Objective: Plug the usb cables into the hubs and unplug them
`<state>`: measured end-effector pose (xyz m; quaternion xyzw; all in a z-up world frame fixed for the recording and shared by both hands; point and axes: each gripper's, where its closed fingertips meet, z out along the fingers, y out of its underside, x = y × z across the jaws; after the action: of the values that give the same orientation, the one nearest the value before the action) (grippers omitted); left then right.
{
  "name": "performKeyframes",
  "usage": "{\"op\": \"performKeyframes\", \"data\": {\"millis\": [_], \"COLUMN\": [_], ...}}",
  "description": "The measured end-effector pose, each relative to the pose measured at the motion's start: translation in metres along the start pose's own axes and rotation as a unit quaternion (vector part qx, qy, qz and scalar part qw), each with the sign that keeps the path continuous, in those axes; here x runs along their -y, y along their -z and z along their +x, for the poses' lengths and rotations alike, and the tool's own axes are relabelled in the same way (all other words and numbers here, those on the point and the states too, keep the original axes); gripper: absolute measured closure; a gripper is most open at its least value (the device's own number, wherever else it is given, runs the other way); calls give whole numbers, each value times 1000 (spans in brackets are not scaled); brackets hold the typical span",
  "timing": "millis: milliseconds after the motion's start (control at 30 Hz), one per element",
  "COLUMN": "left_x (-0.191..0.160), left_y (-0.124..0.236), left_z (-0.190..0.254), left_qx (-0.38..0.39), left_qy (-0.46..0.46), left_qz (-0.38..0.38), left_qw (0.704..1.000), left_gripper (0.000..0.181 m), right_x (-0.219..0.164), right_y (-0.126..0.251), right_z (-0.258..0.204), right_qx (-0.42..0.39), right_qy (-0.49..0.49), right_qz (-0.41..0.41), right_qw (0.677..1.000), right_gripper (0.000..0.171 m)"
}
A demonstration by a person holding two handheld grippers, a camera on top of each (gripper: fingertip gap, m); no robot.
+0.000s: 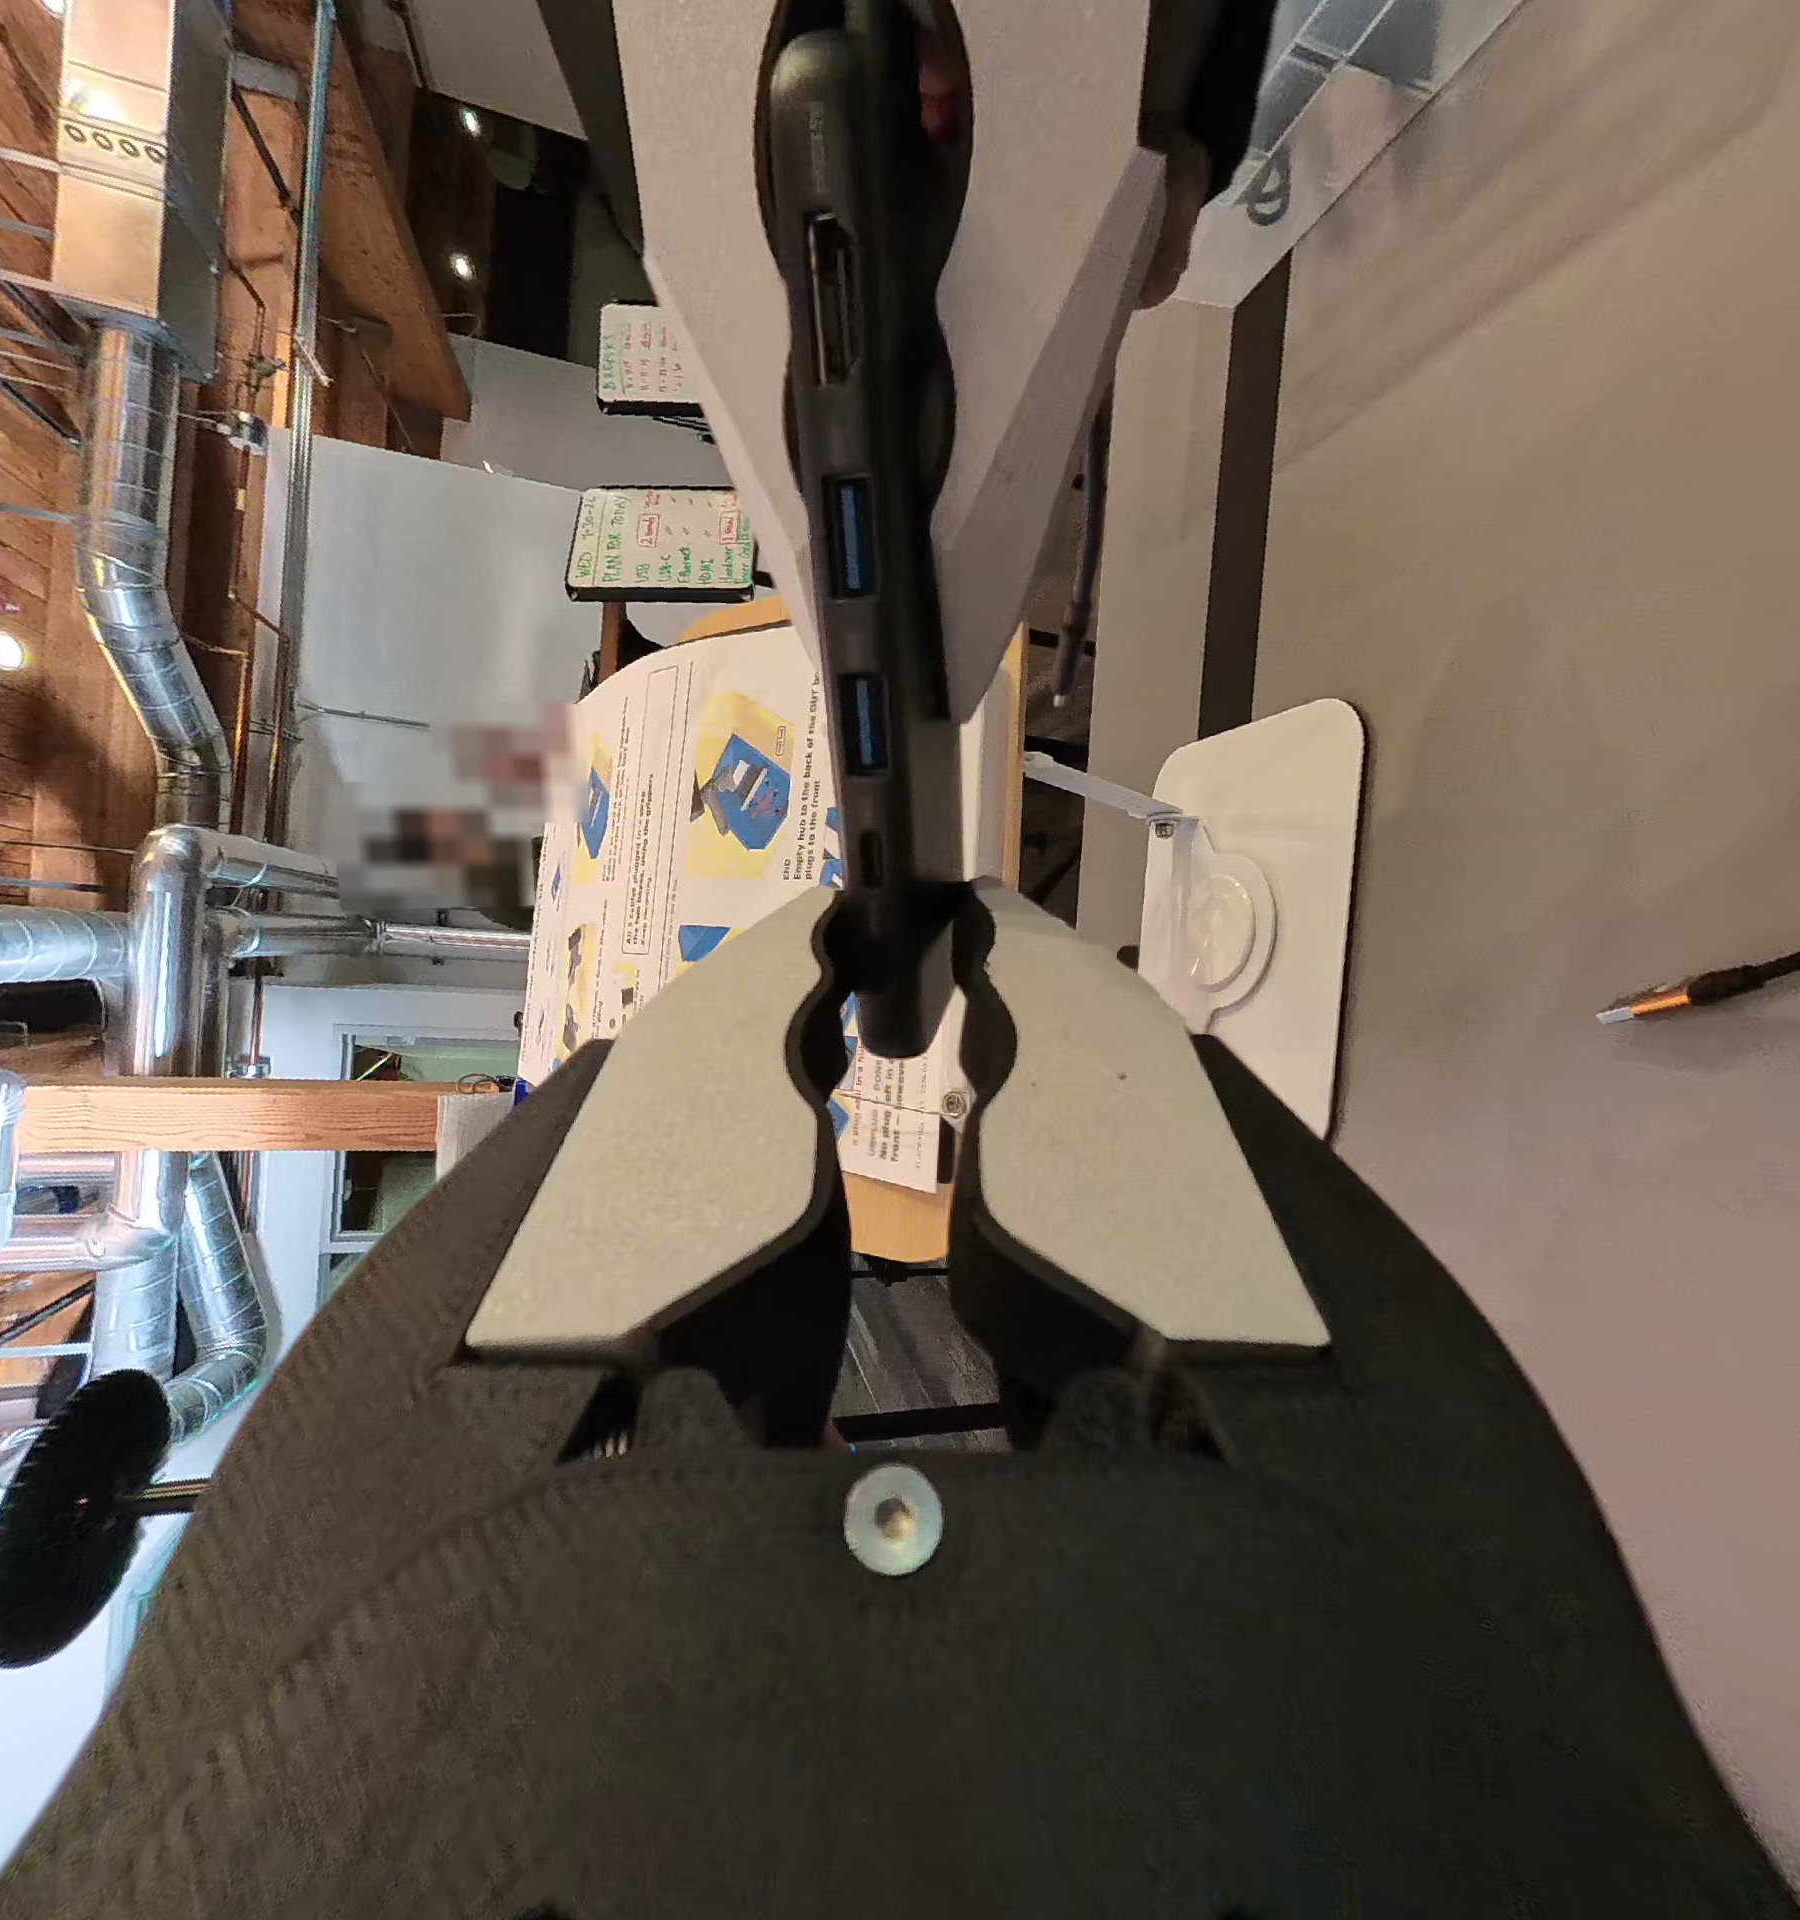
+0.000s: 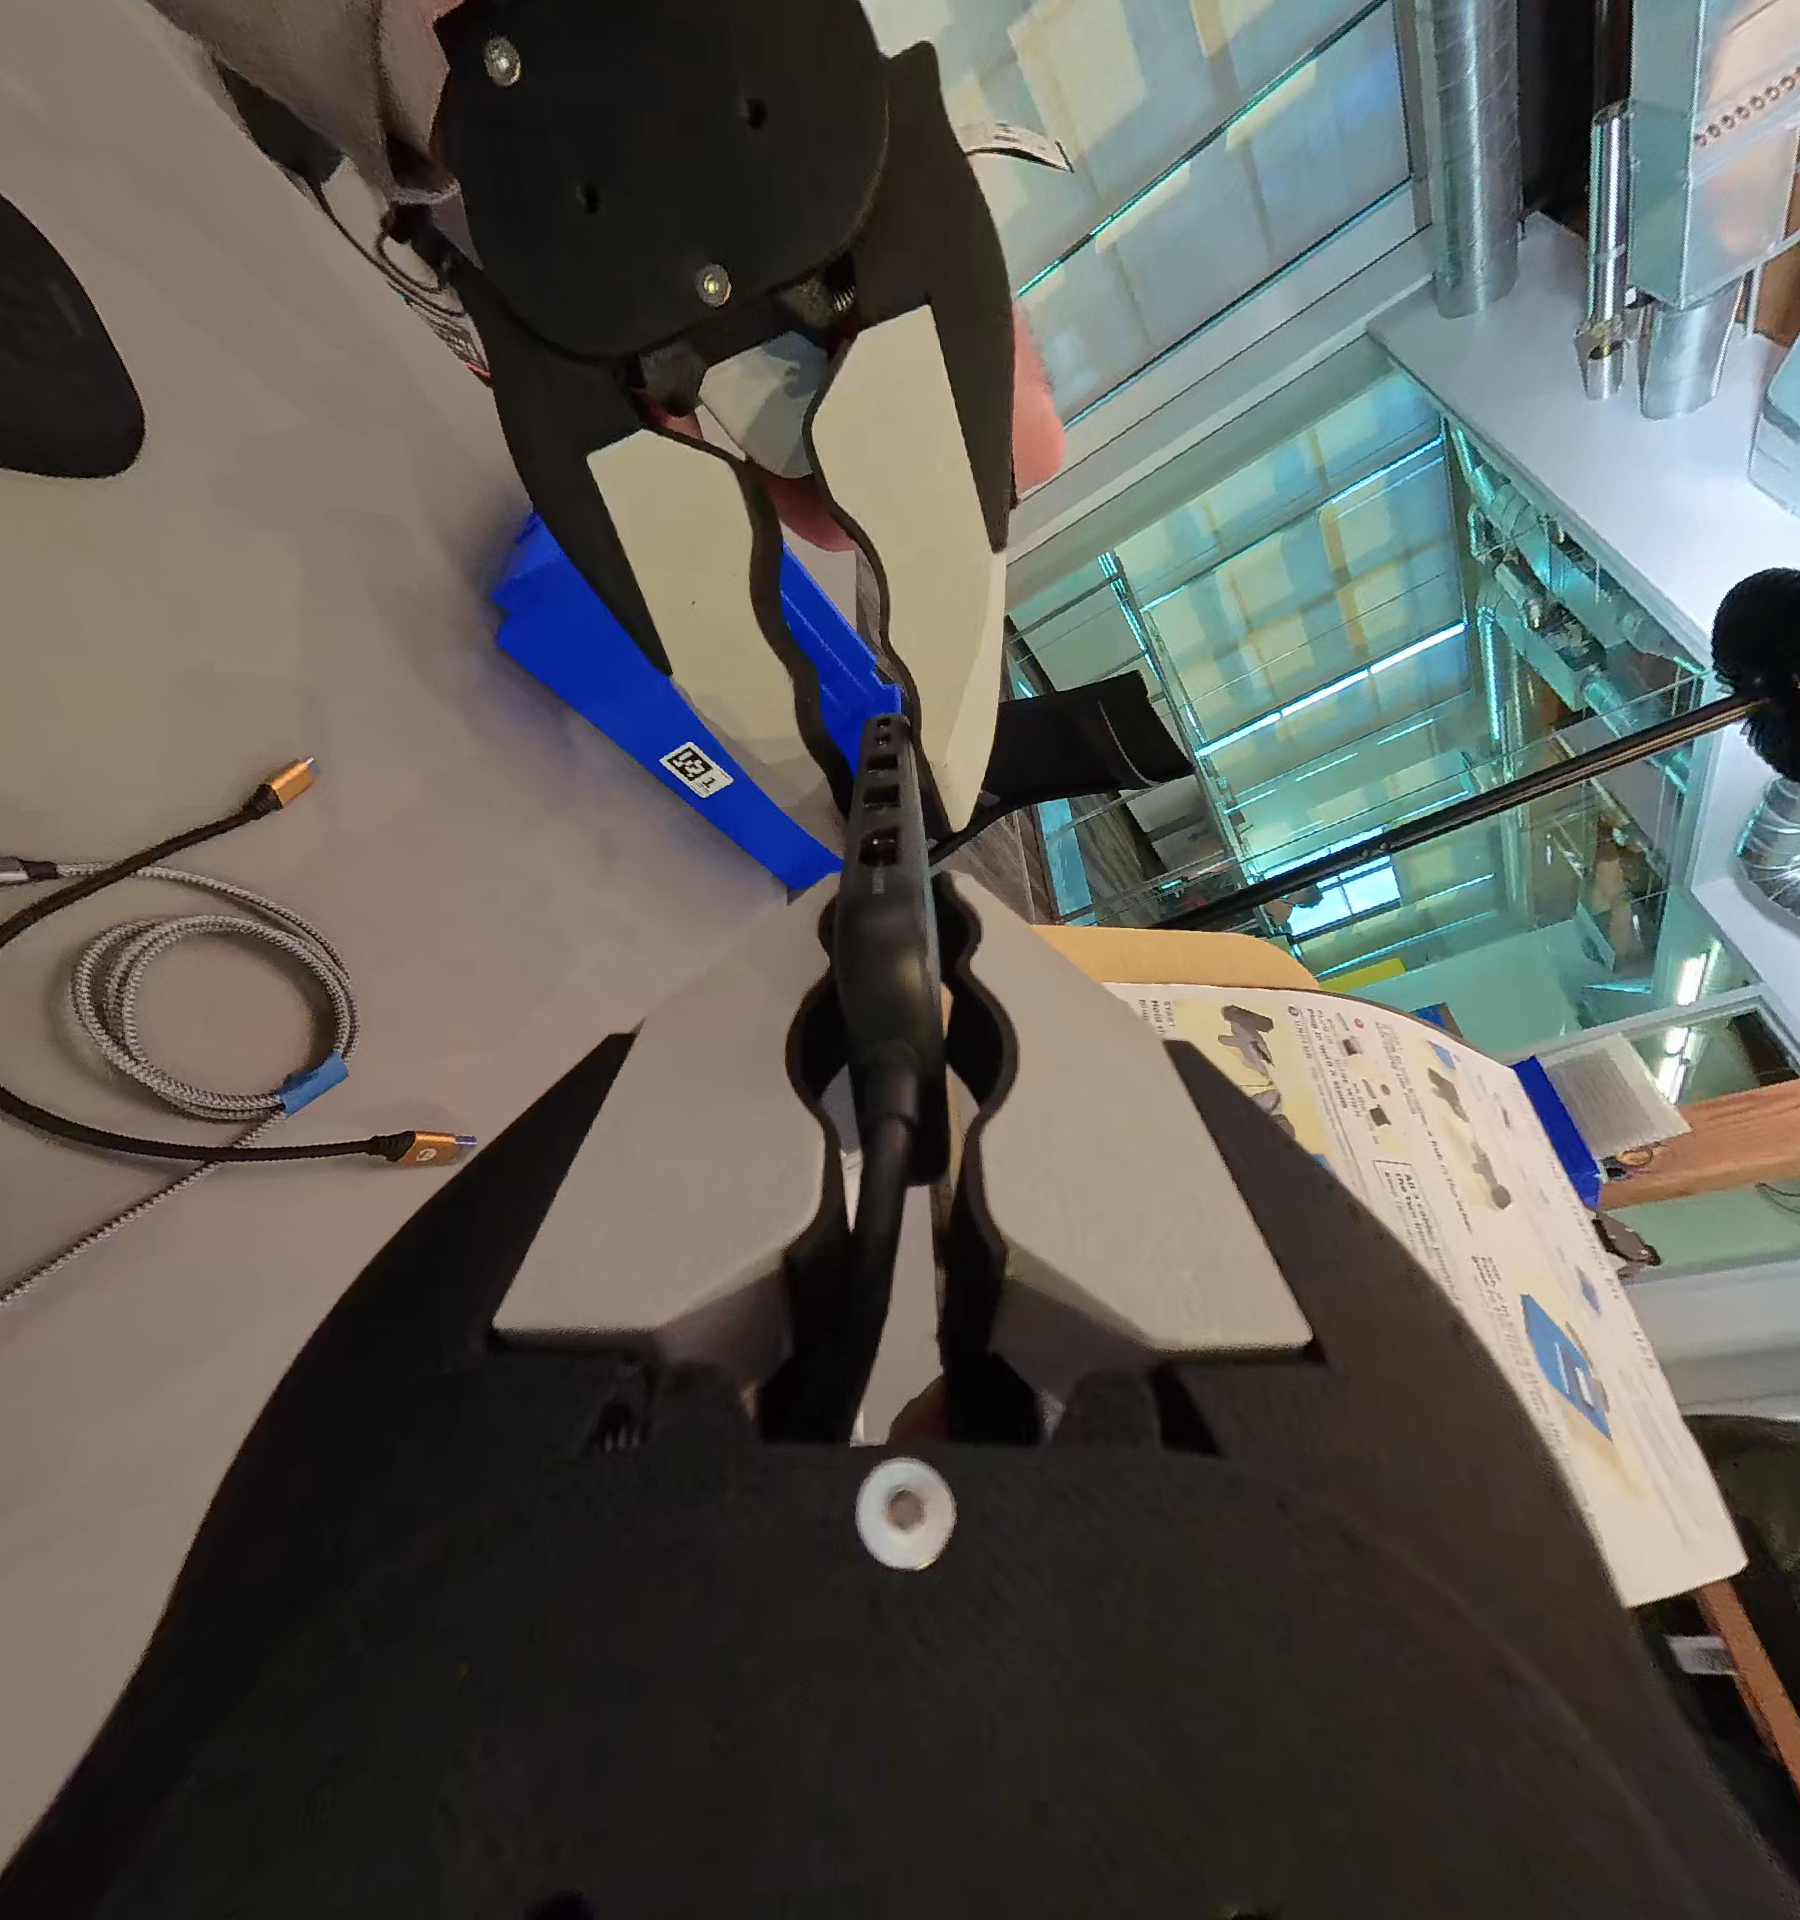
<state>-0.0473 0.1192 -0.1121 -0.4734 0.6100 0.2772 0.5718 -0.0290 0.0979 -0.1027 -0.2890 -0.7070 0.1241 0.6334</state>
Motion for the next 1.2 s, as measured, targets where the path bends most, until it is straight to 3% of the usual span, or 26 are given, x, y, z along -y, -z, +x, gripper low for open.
{"op": "performKeyframes", "data": {"millis": [467,633,733,933,1033,1200], "left_x": [-5,-23,-42,-65,-69,-65], "left_y": [-1,-2,-3,-5,-5,-8], "left_z": [-10,-24,-33,-46,-50,-46], "left_qx": [37,78,106,159,168,163], "left_qy": [-21,-42,-56,-149,-180,-216], "left_qz": [-12,-60,-98,-171,-186,-180], "left_qw": [999,994,988,961,951,946], "left_gripper": [168,168,168,168,168,168], "right_x": [13,-1,-13,-19,-28,-22], "right_y": [-8,-12,-4,4,-4,-17], "right_z": [4,9,15,25,19,-2], "right_qx": [-46,-61,-57,-40,-19,62], "right_qy": [117,113,63,-160,-237,-324], "right_qz": [-69,-112,-142,-141,-149,-97], "right_qw": [990,985,986,976,960,939], "right_gripper": [161,145,136,128,119,105]}}
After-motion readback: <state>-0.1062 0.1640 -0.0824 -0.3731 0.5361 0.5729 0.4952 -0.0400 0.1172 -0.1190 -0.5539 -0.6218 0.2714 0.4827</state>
